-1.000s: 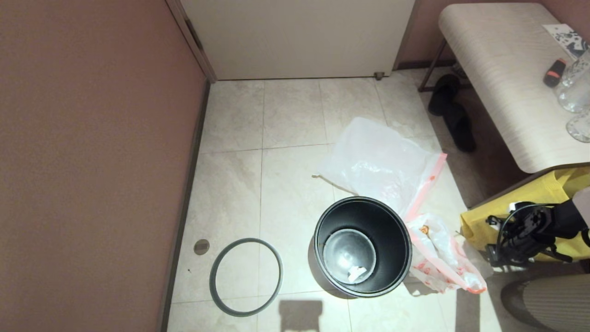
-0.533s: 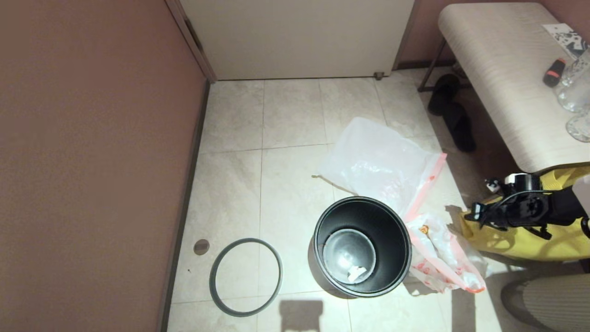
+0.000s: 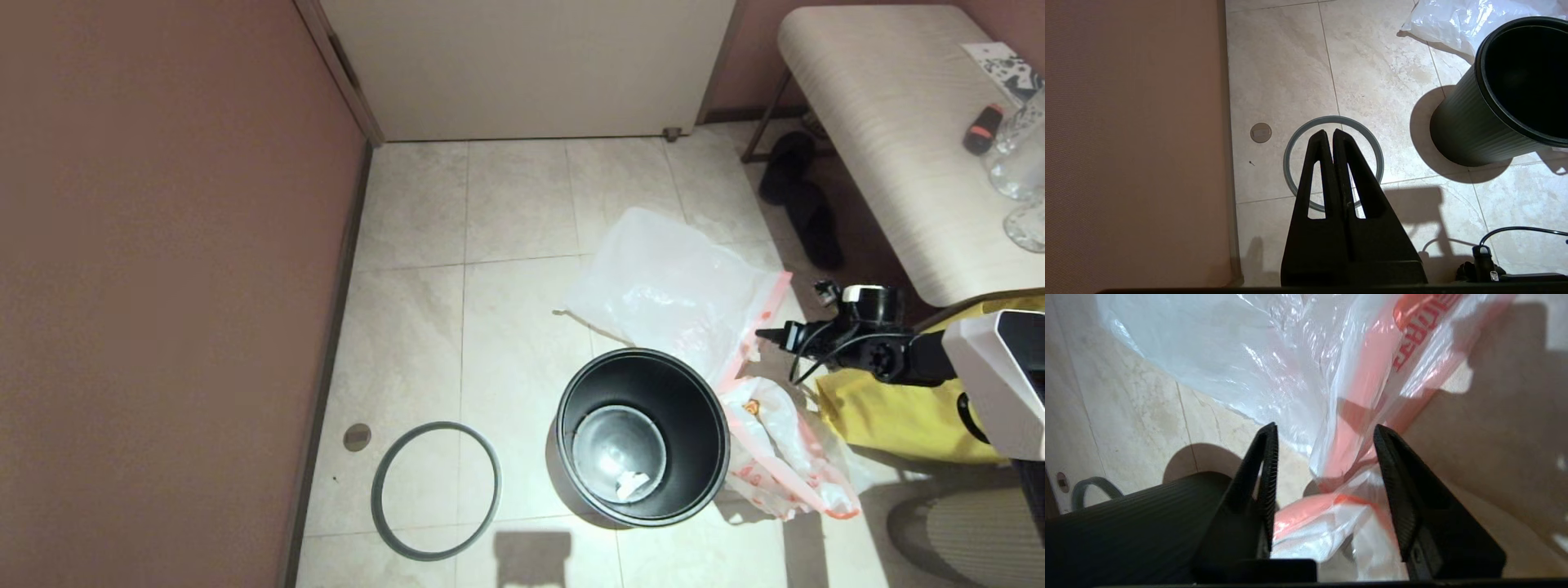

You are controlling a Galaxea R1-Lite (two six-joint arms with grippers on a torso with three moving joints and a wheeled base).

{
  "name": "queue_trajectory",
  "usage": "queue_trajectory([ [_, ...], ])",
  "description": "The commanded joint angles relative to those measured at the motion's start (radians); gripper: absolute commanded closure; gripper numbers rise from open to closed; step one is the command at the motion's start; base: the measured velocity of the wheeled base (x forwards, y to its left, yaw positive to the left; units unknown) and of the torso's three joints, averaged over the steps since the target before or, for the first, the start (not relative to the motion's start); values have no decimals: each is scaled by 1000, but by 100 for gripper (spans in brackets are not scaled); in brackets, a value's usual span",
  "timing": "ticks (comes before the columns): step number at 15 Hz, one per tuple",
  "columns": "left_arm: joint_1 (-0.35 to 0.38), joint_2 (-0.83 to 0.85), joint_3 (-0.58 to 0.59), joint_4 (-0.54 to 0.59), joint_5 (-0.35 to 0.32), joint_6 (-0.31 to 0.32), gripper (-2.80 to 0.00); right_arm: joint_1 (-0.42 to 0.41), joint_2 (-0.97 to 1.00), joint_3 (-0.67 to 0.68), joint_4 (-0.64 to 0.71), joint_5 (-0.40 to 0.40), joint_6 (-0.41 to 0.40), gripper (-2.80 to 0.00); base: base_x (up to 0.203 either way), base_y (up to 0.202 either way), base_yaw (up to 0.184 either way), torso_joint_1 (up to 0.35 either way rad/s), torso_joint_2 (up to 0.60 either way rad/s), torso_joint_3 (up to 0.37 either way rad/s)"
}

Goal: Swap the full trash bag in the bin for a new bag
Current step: Pick up a new trash bag

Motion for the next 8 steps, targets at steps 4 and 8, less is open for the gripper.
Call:
queue_trajectory([
  [4,0,1,0,0,0,0,0,7,100,-32,-129,-51,-191,-280,0,0,0,0,0,0],
  [8,0,1,0,0,0,0,0,-13,129,-32,-151,-80,-208,-280,0,0,0,0,0,0],
])
